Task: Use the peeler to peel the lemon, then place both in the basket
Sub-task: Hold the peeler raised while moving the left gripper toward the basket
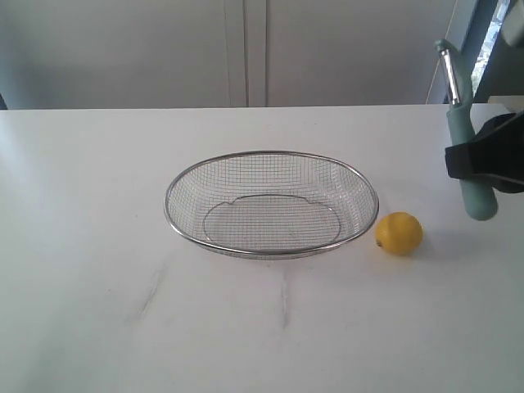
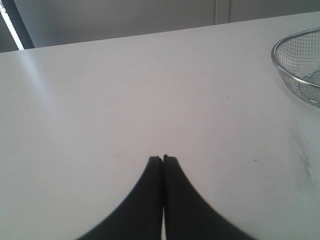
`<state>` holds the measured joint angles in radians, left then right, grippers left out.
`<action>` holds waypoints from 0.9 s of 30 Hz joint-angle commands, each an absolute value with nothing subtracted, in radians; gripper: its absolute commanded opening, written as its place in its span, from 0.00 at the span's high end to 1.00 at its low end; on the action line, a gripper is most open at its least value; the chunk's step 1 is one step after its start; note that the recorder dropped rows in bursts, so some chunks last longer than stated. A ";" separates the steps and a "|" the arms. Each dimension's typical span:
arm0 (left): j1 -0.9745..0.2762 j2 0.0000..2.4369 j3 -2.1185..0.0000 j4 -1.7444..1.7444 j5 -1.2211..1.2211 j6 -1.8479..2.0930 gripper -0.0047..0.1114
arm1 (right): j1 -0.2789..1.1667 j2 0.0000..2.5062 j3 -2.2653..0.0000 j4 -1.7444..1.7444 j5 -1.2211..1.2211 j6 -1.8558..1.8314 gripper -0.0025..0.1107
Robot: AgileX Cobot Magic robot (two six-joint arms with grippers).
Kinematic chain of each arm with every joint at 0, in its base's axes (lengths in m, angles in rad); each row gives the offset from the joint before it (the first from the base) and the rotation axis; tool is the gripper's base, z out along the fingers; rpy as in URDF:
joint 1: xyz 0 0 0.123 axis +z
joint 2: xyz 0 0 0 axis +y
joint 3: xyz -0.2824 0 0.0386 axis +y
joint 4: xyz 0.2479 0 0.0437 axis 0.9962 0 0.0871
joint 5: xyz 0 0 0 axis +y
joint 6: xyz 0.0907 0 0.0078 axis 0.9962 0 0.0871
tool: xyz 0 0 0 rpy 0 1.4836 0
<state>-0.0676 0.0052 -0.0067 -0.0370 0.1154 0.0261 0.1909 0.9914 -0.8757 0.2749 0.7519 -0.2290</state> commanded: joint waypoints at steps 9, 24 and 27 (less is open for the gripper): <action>-0.073 0.000 0.000 -0.058 0.033 0.018 0.96 | 0.187 0.993 -0.886 0.276 0.743 -0.229 0.98; -0.073 0.000 0.000 -0.238 -0.210 -0.298 0.96 | 0.187 0.993 -0.886 0.272 0.743 -0.229 0.98; -0.073 0.000 0.000 -0.159 -0.350 -0.546 0.96 | 0.187 0.993 -0.886 0.272 0.743 -0.229 0.98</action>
<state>-0.0676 0.0038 -0.0028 -0.2172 -0.2193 -0.3674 0.1909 0.9914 -0.8757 0.2749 0.7482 -0.2290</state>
